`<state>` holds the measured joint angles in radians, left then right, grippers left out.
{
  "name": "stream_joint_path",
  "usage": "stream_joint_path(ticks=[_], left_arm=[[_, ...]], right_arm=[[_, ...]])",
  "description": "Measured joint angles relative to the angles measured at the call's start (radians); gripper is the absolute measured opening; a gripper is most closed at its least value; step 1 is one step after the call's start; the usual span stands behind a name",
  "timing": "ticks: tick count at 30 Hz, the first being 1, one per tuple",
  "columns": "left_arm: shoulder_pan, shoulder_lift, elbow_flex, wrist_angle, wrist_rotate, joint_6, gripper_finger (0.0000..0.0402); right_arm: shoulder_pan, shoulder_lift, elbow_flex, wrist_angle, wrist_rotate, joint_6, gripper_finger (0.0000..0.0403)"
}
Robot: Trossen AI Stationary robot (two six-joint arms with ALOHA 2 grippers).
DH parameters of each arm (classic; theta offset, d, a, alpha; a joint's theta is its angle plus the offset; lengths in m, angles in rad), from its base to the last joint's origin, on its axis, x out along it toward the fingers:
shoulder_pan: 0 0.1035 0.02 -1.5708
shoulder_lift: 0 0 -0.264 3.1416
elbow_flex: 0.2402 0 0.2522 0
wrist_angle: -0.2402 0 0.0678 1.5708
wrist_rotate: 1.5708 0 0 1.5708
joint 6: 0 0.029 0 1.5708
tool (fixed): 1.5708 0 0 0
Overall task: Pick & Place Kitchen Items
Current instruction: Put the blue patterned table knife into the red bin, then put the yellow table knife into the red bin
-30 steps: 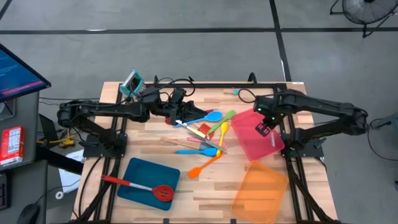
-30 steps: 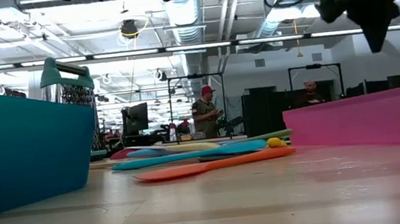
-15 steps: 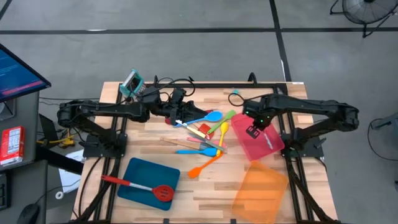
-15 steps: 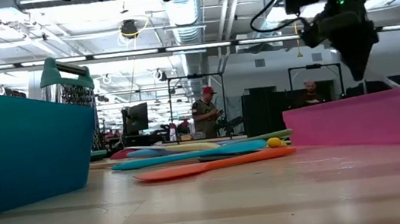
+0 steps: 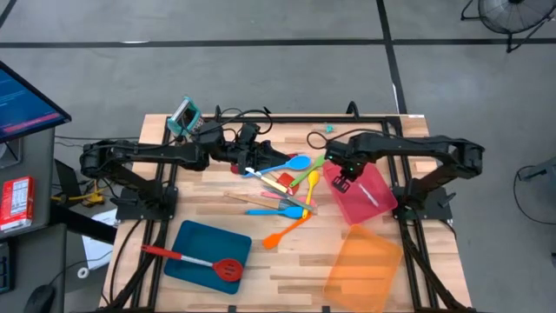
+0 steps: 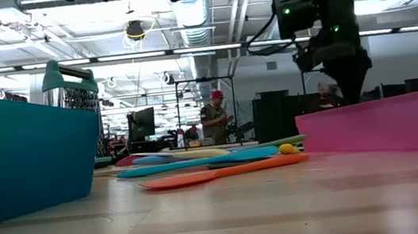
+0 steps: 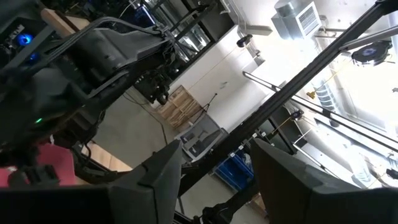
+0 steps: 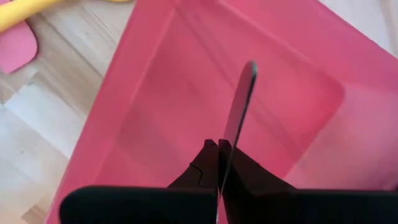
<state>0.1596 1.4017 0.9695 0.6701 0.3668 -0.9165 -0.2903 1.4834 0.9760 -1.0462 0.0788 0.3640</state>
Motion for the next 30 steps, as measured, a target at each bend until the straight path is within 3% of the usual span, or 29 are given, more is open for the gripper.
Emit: stream_joint_path(ticks=[8, 19, 24, 30], left_arm=[[0.0, 0.0, 0.0, -0.001, 0.001, 0.0, 0.0175], [0.0, 0.0, 0.0, -0.015, 0.002, 0.019, 0.0195], [-0.001, -0.001, 0.0, -0.141, 0.016, 0.128, 0.0206], [-0.001, -0.001, 0.0, -0.402, 0.0, 0.247, 0.022]], right_arm=[[-0.001, 0.043, 0.0, 0.044, 0.026, -0.007, 0.0003], [0.0, 0.043, 0.0, 0.044, 0.054, -0.007, 0.0037], [0.002, 0.031, 0.007, 0.018, 0.05, -0.021, 0.008], [0.01, -0.063, 0.119, -0.104, 0.044, -0.031, 0.0161]])
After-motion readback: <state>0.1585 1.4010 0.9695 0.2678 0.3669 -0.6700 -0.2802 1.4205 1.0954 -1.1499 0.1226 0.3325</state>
